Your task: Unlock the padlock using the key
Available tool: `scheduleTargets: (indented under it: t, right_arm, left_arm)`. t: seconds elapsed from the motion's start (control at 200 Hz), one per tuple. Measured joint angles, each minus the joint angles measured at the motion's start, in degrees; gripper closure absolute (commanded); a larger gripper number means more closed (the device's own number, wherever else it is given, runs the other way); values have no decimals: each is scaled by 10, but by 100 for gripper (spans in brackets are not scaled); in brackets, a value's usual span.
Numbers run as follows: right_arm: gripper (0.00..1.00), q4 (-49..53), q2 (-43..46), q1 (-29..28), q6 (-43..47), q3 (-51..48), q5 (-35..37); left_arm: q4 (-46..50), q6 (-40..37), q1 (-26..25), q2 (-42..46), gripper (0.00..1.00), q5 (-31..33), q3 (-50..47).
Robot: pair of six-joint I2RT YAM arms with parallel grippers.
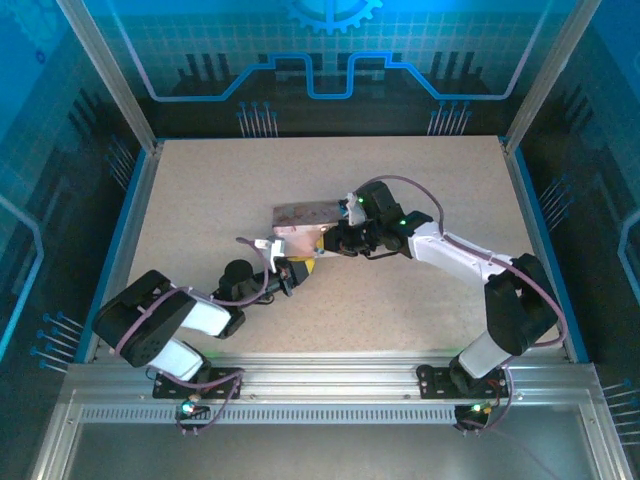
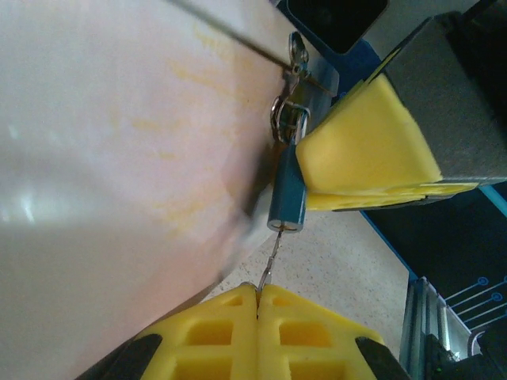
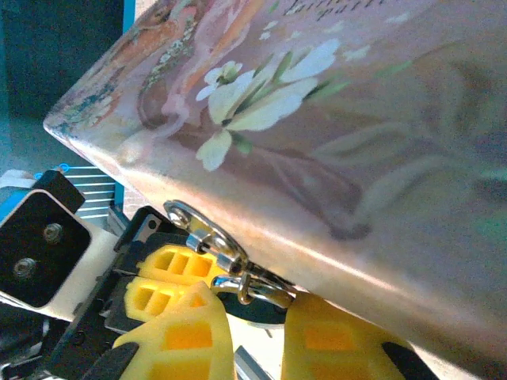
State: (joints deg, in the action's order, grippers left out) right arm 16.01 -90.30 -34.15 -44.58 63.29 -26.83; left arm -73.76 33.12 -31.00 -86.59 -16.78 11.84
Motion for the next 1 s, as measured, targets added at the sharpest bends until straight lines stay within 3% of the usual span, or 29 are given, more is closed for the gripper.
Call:
scheduleTargets:
  t: [1.0]
  right_arm:
    - [100,-45,0,-3,-19,-12,-3]
  left_arm:
    - [-16,60,9,-17,100,0,0]
